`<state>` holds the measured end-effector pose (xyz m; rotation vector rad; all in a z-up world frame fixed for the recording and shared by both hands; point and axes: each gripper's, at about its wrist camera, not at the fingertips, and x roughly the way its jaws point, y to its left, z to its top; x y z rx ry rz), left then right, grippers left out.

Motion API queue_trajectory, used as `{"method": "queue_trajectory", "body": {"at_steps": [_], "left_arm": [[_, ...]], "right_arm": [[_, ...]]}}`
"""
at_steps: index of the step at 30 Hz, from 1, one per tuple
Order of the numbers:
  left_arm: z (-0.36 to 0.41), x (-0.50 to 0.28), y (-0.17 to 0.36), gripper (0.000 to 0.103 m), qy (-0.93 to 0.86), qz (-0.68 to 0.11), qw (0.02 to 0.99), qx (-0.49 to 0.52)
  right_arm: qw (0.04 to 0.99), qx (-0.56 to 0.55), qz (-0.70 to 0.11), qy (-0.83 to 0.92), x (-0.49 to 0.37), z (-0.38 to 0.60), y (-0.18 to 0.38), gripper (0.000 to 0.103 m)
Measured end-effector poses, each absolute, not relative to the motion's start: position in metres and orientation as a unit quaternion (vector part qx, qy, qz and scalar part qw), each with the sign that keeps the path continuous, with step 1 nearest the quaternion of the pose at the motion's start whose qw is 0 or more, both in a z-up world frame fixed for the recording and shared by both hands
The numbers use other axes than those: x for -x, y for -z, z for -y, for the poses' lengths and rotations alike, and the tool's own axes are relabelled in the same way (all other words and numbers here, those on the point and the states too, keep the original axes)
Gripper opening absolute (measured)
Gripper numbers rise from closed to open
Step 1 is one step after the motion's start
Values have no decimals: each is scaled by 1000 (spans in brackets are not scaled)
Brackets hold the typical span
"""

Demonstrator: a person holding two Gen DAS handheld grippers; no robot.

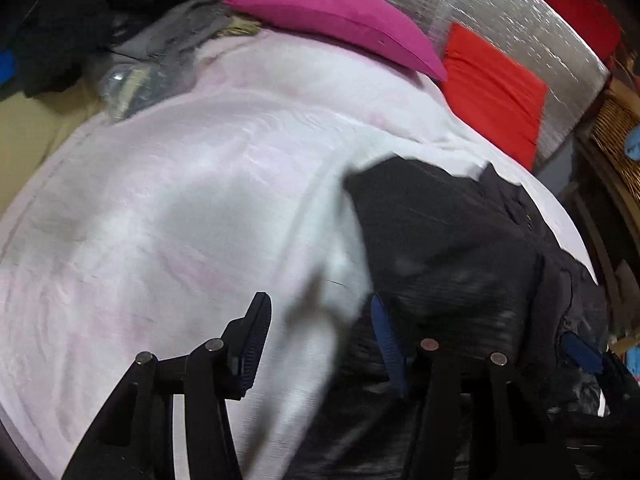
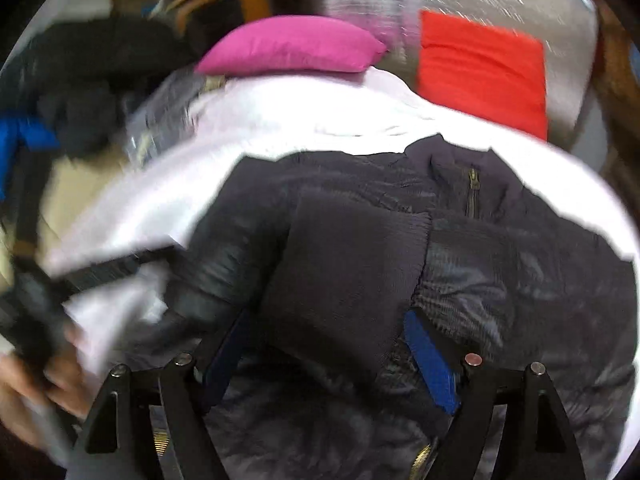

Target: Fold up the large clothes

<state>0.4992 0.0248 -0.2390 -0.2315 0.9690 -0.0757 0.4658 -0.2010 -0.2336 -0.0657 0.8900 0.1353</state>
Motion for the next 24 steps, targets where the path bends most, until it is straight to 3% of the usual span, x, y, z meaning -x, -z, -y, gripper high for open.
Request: {"method": "queue_trajectory", "body": {"at_steps": [3,4,5,7,8,9,14,15,21,24], "left_arm": [[-39,-498,235,53,31,-459,879,124],[-42,-498,235,53,31,-459,879,126],[-42,-498,235,53,32,-460,879,125],[-41,-497,235,53,35,-460,878,124],[-39,-497,235,53,39,-460,879,122],[-36,-497,234,53,41,-460,879,119],[-24,-497,238,53,40,-469,877,97],[-19,-498,242,53,35,-477,874,81],[-6,-501,260,51,31,-511,858,33],[-9,-501,258,51,33,-508,860,44]], "right_arm": [[904,73,-418,-48,-464,200,246,80],[906,55,-417,-47,-466,207,248,74],[909,20,-413,-47,-466,216,245,56],[908,-66,-411,-52,-469,242,236,31],[908,-94,-405,-41,-469,256,233,21],[910,-104,-400,-29,-470,265,230,17],[892,-186,-411,-18,-464,319,226,18],[889,-192,-415,-31,-463,319,226,22],[878,-174,-441,-70,-444,319,222,23],[885,-125,-445,-60,-428,313,220,35]]}}
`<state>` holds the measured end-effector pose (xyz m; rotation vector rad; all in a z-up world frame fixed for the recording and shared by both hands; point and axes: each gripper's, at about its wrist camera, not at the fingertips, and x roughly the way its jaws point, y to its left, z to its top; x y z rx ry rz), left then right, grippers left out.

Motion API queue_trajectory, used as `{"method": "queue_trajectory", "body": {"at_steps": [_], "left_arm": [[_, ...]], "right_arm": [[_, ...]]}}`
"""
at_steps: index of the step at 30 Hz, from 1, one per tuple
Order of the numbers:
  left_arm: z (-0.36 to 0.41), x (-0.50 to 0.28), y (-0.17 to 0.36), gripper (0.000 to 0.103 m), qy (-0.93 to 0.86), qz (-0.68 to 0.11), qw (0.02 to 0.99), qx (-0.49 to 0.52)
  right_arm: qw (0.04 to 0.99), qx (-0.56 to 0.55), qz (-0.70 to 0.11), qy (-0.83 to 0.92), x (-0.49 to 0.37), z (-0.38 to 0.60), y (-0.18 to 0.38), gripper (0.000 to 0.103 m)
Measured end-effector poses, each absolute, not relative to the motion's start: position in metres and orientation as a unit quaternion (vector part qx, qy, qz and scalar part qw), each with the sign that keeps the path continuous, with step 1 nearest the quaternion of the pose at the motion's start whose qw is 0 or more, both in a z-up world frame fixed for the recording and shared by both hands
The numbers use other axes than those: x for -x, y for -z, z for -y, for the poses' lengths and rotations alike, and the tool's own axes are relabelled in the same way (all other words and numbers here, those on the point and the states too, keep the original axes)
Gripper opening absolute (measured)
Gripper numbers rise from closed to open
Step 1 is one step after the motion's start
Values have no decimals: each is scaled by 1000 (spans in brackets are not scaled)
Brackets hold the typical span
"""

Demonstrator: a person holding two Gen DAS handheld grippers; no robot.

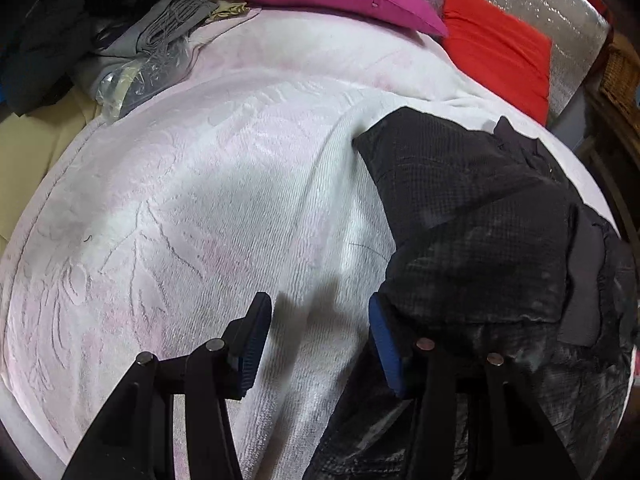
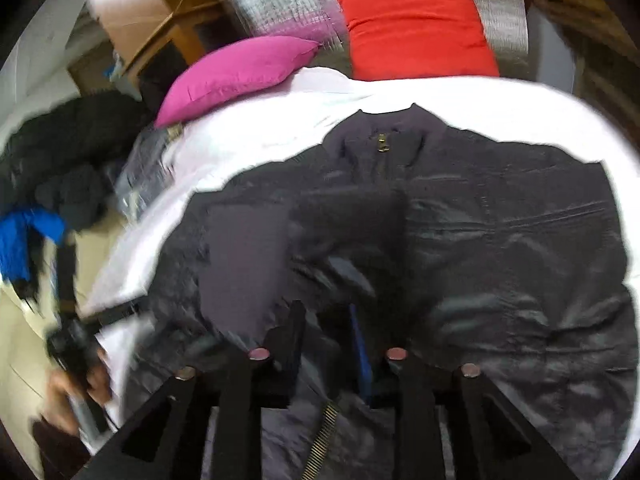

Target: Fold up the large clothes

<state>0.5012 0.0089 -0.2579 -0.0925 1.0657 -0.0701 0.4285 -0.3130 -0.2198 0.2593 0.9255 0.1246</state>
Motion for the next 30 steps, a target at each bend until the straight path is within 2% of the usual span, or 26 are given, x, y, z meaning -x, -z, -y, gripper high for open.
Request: {"method": "queue_trajectory", "body": {"at_steps": [1,2,3,7,13,16,21,25,30], "left_arm": [[-8,-501,257,50,32,-506,861,44],[-7,-501,257,50,32,-504,862,43],[-4,-500,256,50,32,-501,864,40],[7,-498,255,50,34,-495,868,23],[6,-500,255,49,42,-496,867,30],[9,-500,255,49,43,-494,868,26],[14,-498,253,49,49,-491,870,21],[11,-499,254,49,50,-493,868,30],[17,-498,254,49,48,-490,870,18]], "right_arm": [[886,-109,-447,-65,-425,309,220,55],[886,-93,-448,-68,-420,302,219,83],[891,-74,-442,-71,-416,296,217,86],[913,16,-403,-53,-418,273,210,86],[873,113,-471,-53,-438,250,242,86],[875,142,-461,-31,-442,246,248,85],[903,47,-427,17,-456,275,229,84],[901,-32,-432,0,-459,295,219,84],[904,-57,-421,-41,-449,295,198,84]]}}
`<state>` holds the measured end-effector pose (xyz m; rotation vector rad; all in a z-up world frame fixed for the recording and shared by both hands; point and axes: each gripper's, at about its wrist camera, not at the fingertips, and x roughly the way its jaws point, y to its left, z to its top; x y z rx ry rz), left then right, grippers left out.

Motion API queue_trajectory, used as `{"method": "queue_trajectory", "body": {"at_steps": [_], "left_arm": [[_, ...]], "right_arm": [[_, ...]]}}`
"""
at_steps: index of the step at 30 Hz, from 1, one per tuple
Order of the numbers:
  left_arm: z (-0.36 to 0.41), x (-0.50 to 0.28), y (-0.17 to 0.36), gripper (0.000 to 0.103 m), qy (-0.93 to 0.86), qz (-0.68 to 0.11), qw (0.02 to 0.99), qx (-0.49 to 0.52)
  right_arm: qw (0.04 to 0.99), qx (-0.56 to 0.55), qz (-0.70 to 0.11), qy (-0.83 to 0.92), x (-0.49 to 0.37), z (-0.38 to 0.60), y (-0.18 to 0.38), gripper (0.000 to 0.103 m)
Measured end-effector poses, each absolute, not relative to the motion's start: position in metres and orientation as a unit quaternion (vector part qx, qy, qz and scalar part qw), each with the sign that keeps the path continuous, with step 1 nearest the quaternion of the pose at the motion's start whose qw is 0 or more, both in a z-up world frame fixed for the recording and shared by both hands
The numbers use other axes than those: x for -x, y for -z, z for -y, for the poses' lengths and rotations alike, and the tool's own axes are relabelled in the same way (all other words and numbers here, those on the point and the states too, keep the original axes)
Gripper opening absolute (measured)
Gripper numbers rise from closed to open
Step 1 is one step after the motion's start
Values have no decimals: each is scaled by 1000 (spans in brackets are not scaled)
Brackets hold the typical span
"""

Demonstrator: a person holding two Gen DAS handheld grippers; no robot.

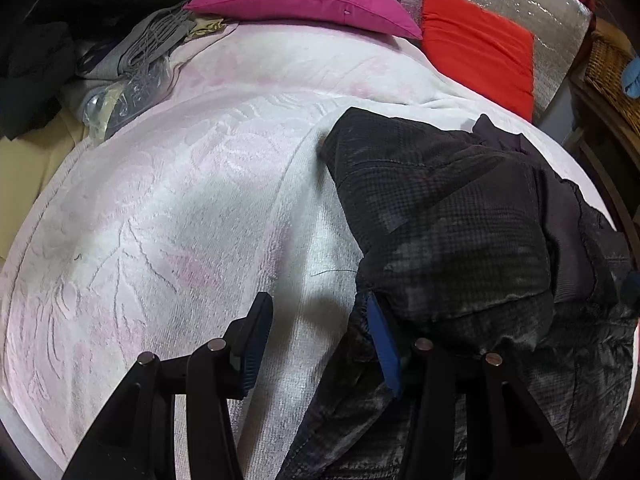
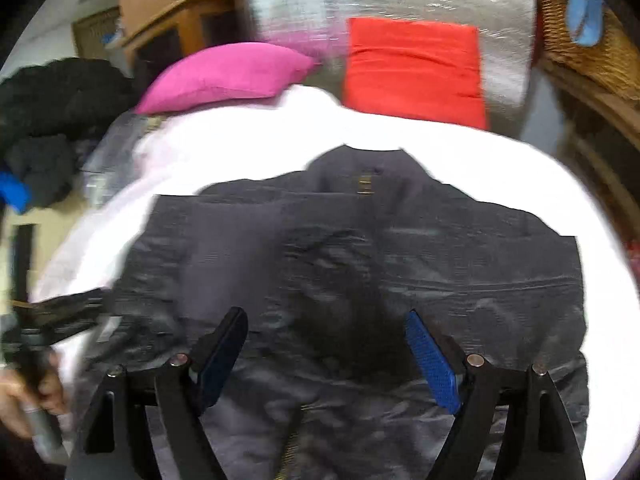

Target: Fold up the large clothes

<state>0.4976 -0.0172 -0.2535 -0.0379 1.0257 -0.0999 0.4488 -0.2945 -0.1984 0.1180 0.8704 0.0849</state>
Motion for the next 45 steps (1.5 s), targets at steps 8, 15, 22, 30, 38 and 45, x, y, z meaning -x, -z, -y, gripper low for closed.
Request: {"method": "queue_trajectory", "body": {"at_steps": [8,15,22,30,38,45], "left_arm": [[12,-500,255,49,52,-498,865,41],[8,-503,254,49,64,-503,860,55],[8,-502,254,49,65,-501,861,56],[15,-500,253,49,57,-496,866,39],[16,-501,254,49,57,-496,866,38],[17,-501,252,49,64,-494,866,39]], "right_arm": [[893,23,-437,-105,-479,224,197,84],[871,137,-466,-70,-500,199,245,84],[896,-45,-440,-39,-507,264,227,39],[890,-118,-440,-4,-503,292,214,49],[868,2,-493,58,-532,246,233,76],[874,-1,-483,60,-520,269,240,35]]}}
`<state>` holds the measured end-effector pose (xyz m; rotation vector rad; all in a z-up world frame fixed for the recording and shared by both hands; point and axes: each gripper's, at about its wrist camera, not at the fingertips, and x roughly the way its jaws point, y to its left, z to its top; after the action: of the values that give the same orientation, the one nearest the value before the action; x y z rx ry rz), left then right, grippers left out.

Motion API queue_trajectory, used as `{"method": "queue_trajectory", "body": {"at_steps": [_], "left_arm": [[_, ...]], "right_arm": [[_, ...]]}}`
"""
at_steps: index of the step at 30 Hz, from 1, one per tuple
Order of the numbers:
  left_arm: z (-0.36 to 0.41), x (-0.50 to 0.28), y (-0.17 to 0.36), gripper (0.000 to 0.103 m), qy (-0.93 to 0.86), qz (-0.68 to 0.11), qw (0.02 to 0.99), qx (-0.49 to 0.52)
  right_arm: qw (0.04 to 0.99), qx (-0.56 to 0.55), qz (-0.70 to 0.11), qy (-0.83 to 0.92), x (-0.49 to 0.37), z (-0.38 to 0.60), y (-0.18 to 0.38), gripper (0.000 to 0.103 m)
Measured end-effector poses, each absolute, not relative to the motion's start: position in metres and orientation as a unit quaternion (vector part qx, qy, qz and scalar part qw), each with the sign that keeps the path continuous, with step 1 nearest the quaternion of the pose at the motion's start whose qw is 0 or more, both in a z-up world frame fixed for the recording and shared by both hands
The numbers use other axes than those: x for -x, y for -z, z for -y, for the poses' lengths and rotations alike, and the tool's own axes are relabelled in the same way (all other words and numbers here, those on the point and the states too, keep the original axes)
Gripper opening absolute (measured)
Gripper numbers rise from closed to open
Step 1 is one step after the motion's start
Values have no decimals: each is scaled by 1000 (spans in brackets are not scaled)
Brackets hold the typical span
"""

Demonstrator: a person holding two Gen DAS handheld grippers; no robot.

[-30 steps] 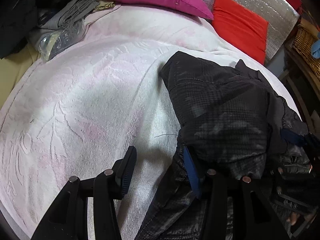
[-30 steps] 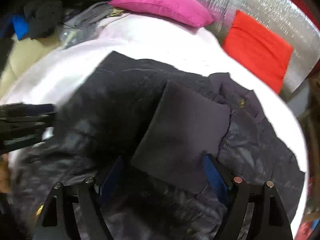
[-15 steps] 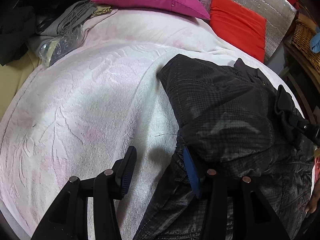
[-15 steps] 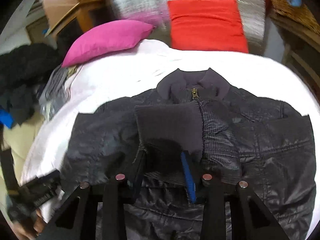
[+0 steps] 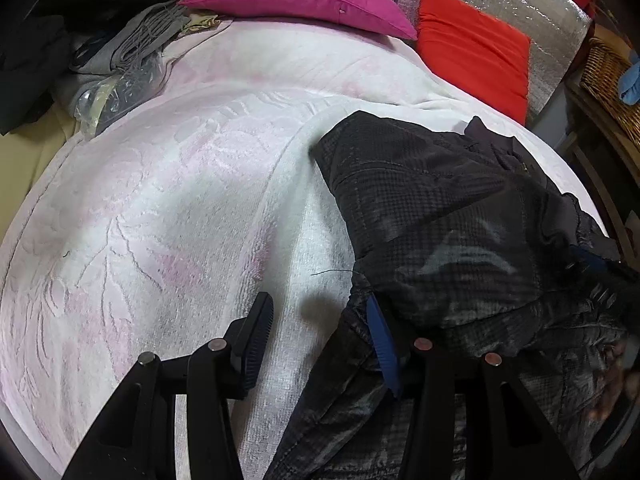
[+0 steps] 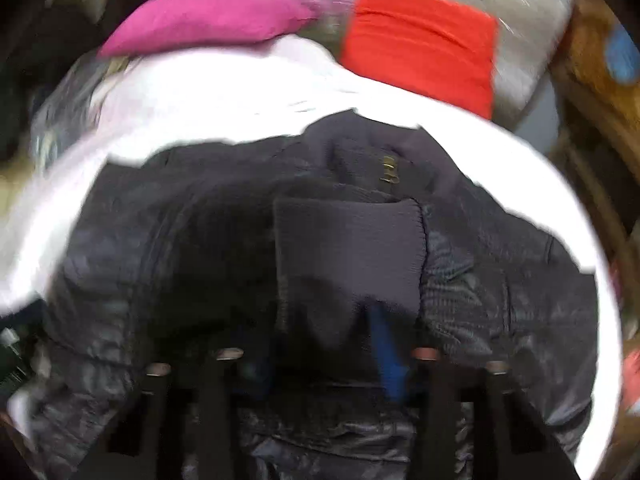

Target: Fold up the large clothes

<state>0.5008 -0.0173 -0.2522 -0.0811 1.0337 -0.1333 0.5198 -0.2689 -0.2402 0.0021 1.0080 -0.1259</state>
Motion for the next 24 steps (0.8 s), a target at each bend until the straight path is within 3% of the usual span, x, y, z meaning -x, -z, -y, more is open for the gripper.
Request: {"method": "queue_trajectory", "body": {"at_steps": [5,12,20,21,22,24], "left_arm": [[15,-495,239,49,63,-468,880,45],[22,-486,218,49,78,-421,903,36],[55,-491,240,50,85,-455,886,-25],[54,-491,241,50,85,-456,886,-22],[54,-491,241,50,85,-457,885,-20],[53,-493,243,50,85,-459,884,-18]], "right_arm": [[892,-76,-437,86,-500,332,201,13],[886,-204,-395,131,-453,446,175,13],[823,-422,-376,63,-420,521,225,17],[811,-446,-374,53,-417,525,231,19],[800,-469,-371,45,-418,528,238,28],[786,-498,-365,16,-422,532,248,72]]}}
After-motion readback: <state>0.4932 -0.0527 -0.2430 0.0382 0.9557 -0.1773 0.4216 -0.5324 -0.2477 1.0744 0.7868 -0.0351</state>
